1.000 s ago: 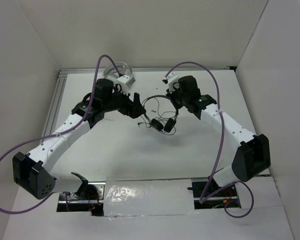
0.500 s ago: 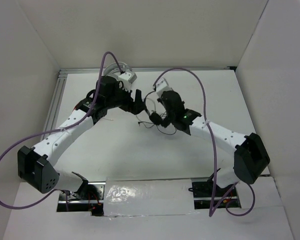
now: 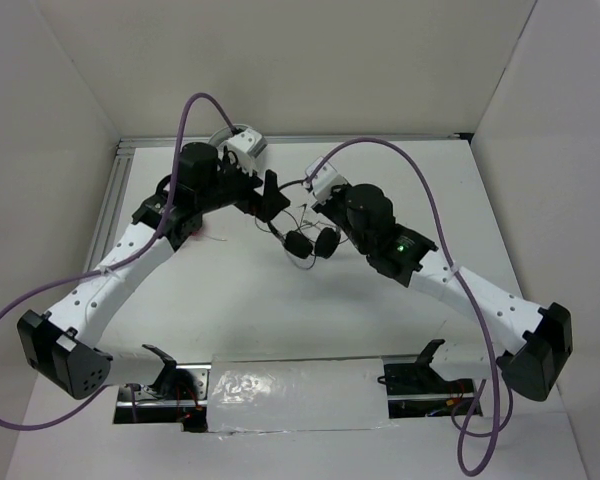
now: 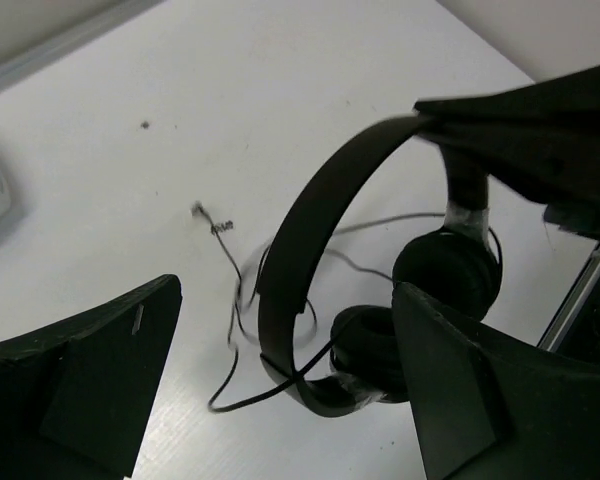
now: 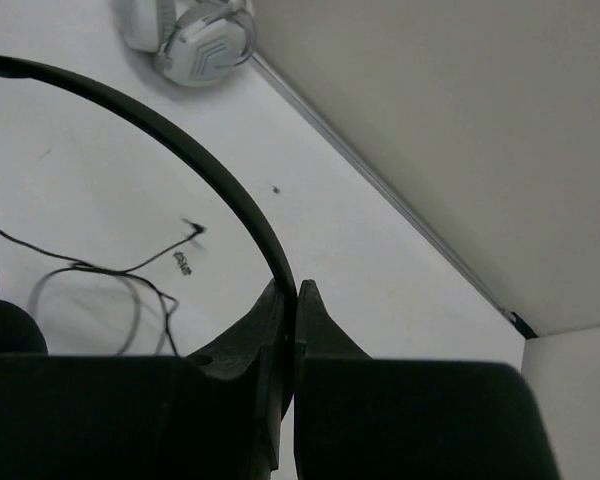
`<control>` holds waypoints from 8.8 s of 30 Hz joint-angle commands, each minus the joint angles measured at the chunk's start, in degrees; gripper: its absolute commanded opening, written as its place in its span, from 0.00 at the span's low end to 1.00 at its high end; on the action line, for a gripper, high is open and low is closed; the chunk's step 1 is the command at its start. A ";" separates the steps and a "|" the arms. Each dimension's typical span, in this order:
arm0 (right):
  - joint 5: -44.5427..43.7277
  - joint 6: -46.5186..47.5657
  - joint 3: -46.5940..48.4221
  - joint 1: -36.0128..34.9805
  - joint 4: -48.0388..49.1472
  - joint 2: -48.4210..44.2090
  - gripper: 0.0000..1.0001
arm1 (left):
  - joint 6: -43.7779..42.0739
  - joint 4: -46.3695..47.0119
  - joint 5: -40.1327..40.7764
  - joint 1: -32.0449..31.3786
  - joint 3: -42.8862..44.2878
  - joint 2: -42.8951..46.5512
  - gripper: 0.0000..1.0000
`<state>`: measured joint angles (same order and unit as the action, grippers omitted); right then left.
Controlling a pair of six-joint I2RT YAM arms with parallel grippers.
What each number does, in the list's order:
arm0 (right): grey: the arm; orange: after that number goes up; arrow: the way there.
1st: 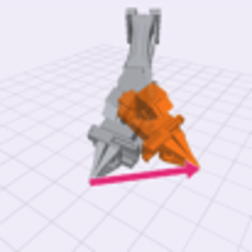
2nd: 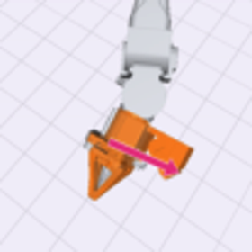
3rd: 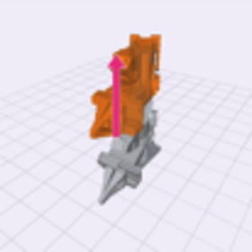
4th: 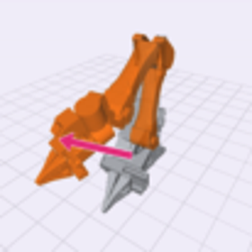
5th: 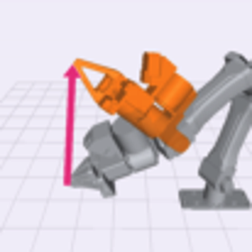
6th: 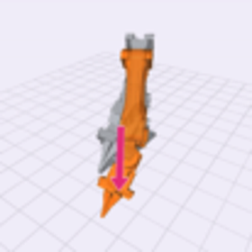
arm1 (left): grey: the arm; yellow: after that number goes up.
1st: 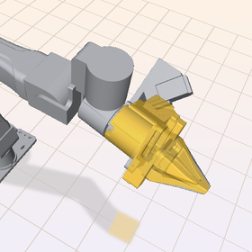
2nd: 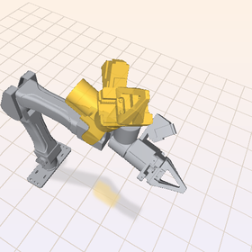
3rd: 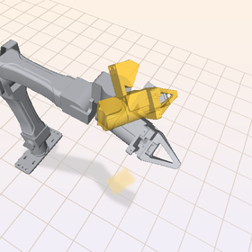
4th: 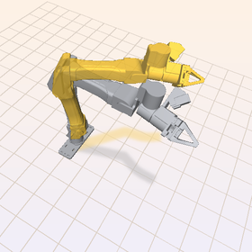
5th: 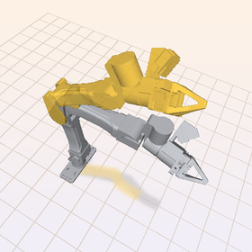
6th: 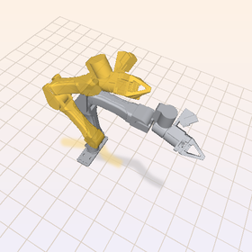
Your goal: Wrap the headphones
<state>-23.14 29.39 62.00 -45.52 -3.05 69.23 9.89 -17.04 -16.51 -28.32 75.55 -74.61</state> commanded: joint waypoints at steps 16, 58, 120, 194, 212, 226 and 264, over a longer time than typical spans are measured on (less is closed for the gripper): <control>20.75 4.45 5.50 1.92 -13.28 -2.79 0.00 | -17.71 -0.10 -10.82 -0.60 6.72 -3.00 0.82; 11.71 9.11 14.29 -0.62 -18.13 6.09 0.00 | -13.24 -6.87 4.64 -6.49 10.84 -11.79 0.00; -0.30 -42.36 -20.42 3.86 -5.20 -22.36 0.00 | 18.76 -8.09 44.64 5.98 22.35 -18.81 0.00; 31.39 -44.24 -8.82 7.12 26.96 24.99 0.00 | 8.56 2.54 41.29 -1.83 39.85 -5.46 0.00; 16.11 -46.17 -14.80 7.10 -3.60 13.13 0.00 | 14.81 6.58 11.15 7.99 8.91 0.96 0.00; 42.20 -33.43 -28.50 9.04 0.31 -11.12 0.00 | 18.32 5.79 -4.84 26.36 5.92 -3.87 0.00; 4.51 -15.15 15.87 -7.31 -22.54 6.10 0.00 | 8.68 14.30 19.34 10.13 -1.71 -12.50 0.00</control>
<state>-14.26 10.02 74.87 -54.59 -25.82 80.77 27.35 -13.91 7.86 -17.56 75.13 -91.39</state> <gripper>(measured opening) 0.007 0.216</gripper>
